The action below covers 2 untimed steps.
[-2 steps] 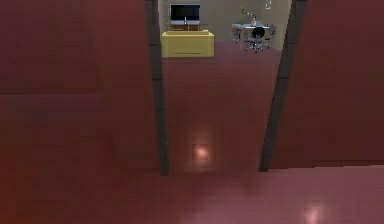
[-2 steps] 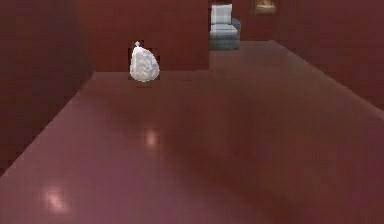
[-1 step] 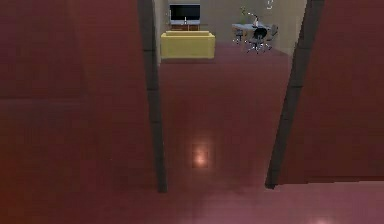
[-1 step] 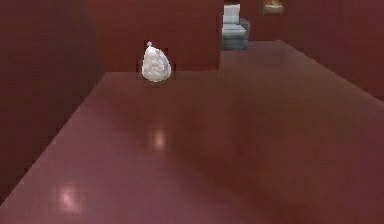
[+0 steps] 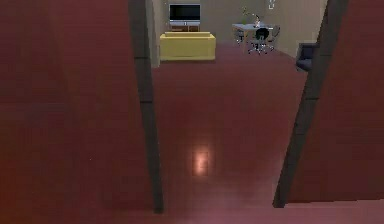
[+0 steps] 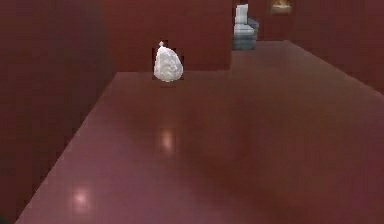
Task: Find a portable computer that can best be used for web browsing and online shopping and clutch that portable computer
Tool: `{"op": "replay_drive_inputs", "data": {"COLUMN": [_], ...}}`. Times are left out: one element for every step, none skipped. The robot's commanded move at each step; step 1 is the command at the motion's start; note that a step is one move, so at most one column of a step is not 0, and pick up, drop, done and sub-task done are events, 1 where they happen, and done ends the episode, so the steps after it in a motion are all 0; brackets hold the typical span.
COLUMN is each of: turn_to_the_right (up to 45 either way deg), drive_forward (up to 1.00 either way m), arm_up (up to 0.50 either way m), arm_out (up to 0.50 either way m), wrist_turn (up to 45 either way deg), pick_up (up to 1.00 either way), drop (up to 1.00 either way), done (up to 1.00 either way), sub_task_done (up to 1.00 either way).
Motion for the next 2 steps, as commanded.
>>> {"op": "replay_drive_inputs", "data": {"turn_to_the_right": [9.0,0.0], "drive_forward": [0.00,1.00], "arm_up": [0.00,0.00], "arm_out": [0.00,0.00], "wrist_turn": [0.0,0.0], "pick_up": [0.00,0.00], "drop": [0.00,0.00], "done": [0.00,0.00], "sub_task_done": [0.00,0.00]}}
